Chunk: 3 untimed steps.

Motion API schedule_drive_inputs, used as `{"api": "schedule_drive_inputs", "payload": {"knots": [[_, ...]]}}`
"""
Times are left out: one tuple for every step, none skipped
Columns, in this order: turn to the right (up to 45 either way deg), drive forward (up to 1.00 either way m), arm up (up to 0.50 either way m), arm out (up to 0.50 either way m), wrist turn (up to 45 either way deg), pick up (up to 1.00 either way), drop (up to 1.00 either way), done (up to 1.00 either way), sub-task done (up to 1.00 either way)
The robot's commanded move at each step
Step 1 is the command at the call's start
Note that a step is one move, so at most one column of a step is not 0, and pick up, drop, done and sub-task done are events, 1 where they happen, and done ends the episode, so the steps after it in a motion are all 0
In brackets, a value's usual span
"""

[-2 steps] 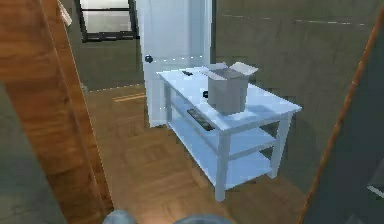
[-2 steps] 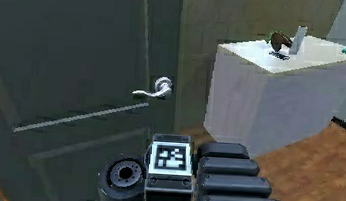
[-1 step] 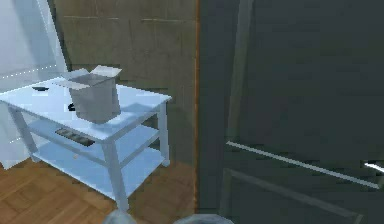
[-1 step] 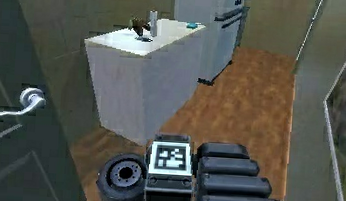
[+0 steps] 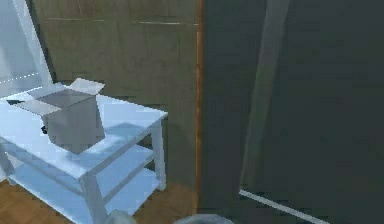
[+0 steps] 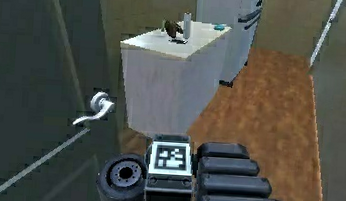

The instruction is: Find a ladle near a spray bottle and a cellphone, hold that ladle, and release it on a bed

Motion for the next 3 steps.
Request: {"api": "schedule_drive_inputs", "payload": {"knots": [[-45.0,0.00,0.00,0.00,0.0,0.00,0.00,0.00,0.00],[-12.0,0.00,0.00,0.00,0.0,0.00,0.00,0.00,0.00],[0.0,0.60,0.00,0.00,0.0,0.00,0.00,0.00,0.00]]}}
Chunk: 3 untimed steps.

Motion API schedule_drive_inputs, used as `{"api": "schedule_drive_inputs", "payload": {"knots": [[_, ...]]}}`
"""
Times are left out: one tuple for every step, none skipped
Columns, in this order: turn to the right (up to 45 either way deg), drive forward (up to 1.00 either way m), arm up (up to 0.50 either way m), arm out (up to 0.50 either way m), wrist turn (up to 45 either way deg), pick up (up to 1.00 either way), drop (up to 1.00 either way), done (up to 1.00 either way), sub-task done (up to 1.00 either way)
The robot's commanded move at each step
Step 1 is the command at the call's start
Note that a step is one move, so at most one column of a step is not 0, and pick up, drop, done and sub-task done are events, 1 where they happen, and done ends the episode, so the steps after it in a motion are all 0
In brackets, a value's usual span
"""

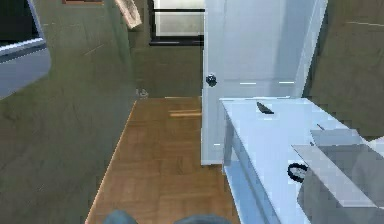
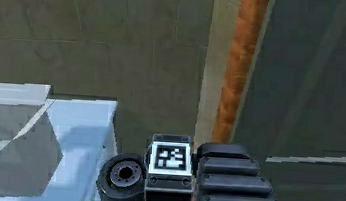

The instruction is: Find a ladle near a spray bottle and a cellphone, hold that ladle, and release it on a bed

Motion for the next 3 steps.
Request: {"api": "schedule_drive_inputs", "payload": {"knots": [[-9.0,0.00,0.00,0.00,0.0,0.00,0.00,0.00,0.00],[0.0,1.00,0.00,0.00,0.0,0.00,0.00,0.00,0.00],[-6.0,0.00,0.00,0.00,0.0,0.00,0.00,0.00,0.00]]}}
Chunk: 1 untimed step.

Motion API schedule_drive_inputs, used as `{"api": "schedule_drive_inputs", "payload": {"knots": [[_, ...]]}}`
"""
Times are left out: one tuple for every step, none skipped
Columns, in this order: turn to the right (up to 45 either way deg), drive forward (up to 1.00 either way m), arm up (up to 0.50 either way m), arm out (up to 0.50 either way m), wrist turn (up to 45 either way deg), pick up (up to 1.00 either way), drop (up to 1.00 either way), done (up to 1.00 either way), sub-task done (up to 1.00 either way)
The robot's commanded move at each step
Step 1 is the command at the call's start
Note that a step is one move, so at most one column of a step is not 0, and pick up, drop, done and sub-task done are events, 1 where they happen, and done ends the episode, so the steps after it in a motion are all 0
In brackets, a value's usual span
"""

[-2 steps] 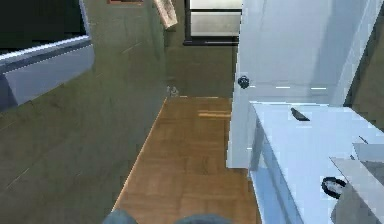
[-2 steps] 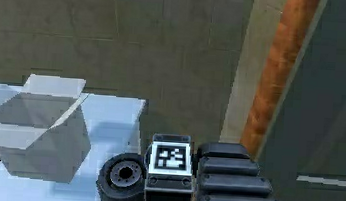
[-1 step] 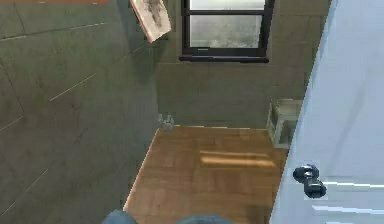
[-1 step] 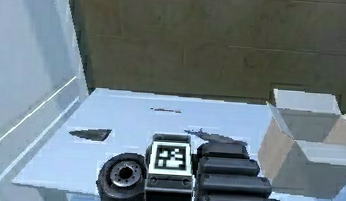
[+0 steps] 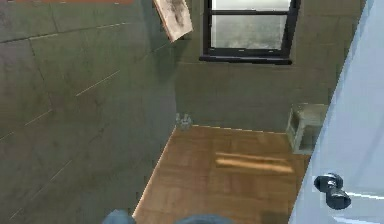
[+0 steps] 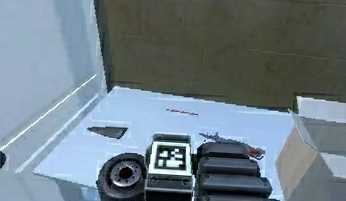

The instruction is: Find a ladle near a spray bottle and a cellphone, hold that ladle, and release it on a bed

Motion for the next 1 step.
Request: {"api": "schedule_drive_inputs", "payload": {"knots": [[0.0,0.50,0.00,0.00,0.0,0.00,0.00,0.00,0.00]]}}
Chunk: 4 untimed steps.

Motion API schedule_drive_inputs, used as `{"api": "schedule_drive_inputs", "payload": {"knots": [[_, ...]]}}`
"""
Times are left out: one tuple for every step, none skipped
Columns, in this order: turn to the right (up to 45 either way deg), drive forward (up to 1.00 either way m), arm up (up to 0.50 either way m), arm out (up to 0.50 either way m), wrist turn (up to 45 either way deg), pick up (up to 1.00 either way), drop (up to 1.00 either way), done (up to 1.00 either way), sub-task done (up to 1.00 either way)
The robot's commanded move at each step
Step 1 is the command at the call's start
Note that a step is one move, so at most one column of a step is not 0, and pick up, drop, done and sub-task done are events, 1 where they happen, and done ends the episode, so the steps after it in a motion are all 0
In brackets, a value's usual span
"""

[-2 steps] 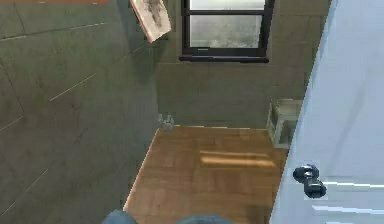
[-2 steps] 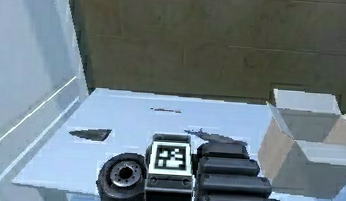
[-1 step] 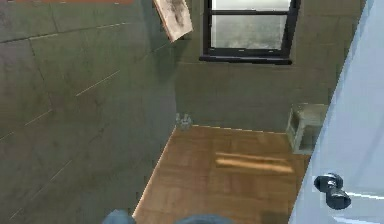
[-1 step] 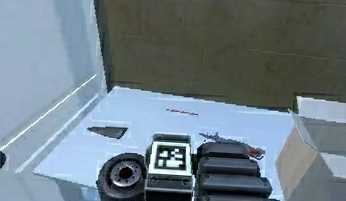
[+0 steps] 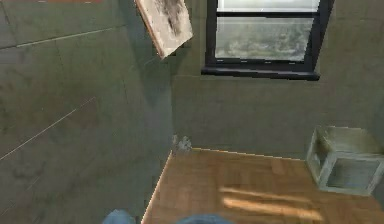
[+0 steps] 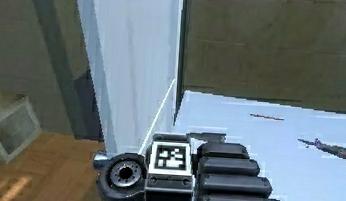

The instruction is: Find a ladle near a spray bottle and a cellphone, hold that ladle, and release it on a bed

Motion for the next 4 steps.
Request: {"api": "schedule_drive_inputs", "payload": {"knots": [[6.0,0.00,0.00,0.00,0.0,0.00,0.00,0.00,0.00],[0.0,0.30,0.00,0.00,0.0,0.00,0.00,0.00,0.00],[45.0,0.00,0.00,0.00,0.0,0.00,0.00,0.00,0.00],[3.0,0.00,0.00,0.00,0.0,0.00,0.00,0.00,0.00]]}}
